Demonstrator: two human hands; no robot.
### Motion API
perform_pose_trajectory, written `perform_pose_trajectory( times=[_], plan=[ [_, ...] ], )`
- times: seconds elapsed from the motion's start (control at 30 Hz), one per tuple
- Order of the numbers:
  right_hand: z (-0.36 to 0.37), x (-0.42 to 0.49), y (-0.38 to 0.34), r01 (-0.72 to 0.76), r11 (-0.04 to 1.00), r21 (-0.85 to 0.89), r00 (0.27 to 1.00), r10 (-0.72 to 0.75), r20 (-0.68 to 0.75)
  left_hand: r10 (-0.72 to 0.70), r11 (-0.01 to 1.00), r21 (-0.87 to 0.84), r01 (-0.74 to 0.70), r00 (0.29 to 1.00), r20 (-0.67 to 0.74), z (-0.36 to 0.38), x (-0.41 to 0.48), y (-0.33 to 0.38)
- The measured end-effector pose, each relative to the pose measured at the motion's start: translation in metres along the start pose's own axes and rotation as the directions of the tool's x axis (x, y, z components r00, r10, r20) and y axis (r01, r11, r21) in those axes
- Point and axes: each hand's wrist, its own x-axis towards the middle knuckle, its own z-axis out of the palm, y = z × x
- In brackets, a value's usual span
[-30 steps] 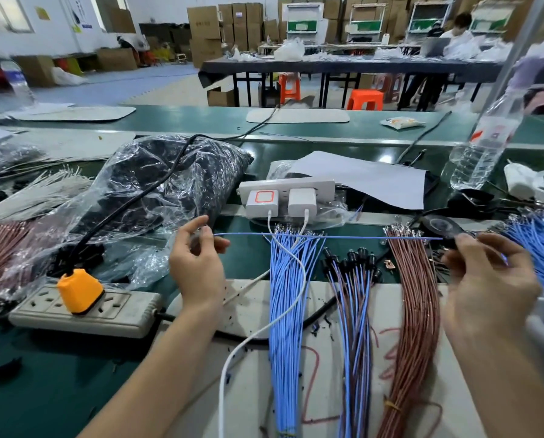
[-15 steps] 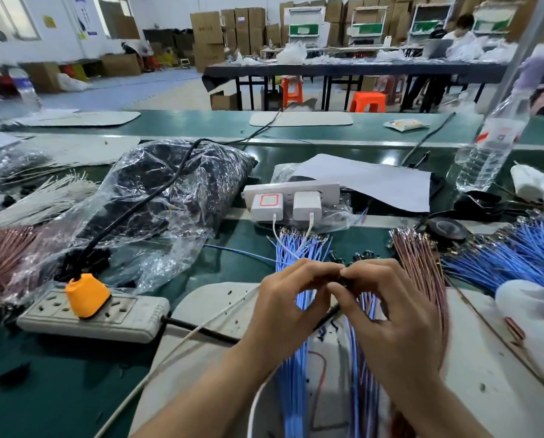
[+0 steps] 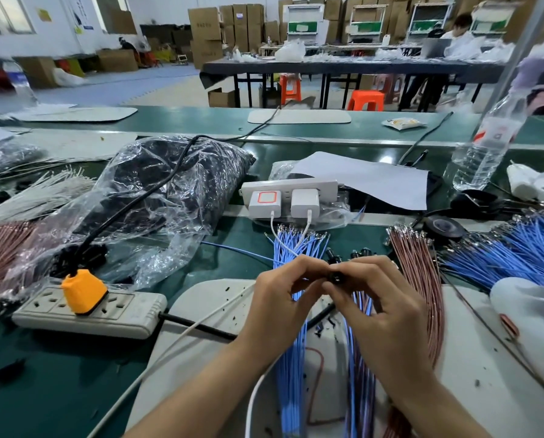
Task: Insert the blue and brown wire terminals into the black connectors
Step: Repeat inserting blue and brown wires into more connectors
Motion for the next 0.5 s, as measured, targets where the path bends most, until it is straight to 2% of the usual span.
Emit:
perform_pose_trajectory(
  times=[0.5],
  plan=[
    [-0.0004, -0.0008, -0.0027, -0.021, 0.999, 0.045, 1.000, 0.021, 0.001, -0.038, 0.998, -0.057, 0.038, 0.999, 0.004, 0.0007, -0.0027, -0.0046]
  ],
)
